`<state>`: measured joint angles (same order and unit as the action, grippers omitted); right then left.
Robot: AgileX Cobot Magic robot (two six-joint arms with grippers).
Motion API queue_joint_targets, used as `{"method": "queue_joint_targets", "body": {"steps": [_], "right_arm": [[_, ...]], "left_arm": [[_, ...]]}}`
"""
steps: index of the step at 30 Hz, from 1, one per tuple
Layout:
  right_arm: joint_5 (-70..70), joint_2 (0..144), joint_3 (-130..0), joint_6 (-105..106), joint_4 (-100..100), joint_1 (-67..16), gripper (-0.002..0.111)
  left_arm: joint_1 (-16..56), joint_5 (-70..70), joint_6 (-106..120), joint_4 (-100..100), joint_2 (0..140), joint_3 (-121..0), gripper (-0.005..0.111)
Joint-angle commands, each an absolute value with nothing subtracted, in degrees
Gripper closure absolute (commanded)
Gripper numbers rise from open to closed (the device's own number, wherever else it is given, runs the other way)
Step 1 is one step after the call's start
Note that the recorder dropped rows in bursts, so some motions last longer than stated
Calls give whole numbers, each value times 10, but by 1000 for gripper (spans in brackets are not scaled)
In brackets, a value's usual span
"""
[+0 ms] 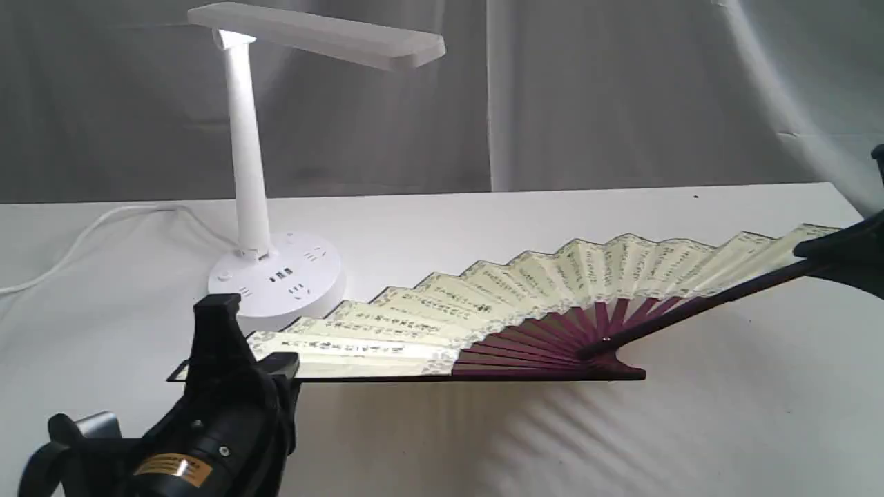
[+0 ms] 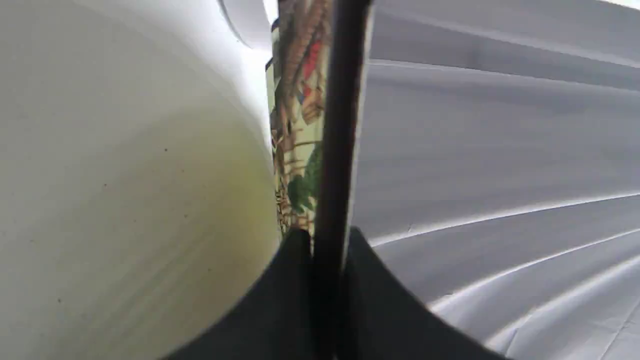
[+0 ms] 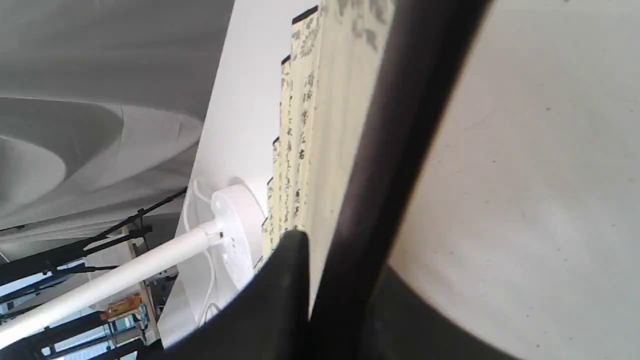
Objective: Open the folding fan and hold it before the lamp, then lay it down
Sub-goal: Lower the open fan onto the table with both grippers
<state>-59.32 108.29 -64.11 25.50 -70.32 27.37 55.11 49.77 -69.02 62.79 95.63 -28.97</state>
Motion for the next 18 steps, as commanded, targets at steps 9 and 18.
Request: {"method": "queue_joint_targets", "body": {"steps": [9, 18], "right_arm": [[-566, 1155, -638, 331, -718, 287, 108], [-526, 1184, -638, 375, -727, 288, 108]], "left_arm": [[515, 538, -724, 540, 1050, -356, 107], [513, 537, -724, 554, 1088, -361, 106]]}}
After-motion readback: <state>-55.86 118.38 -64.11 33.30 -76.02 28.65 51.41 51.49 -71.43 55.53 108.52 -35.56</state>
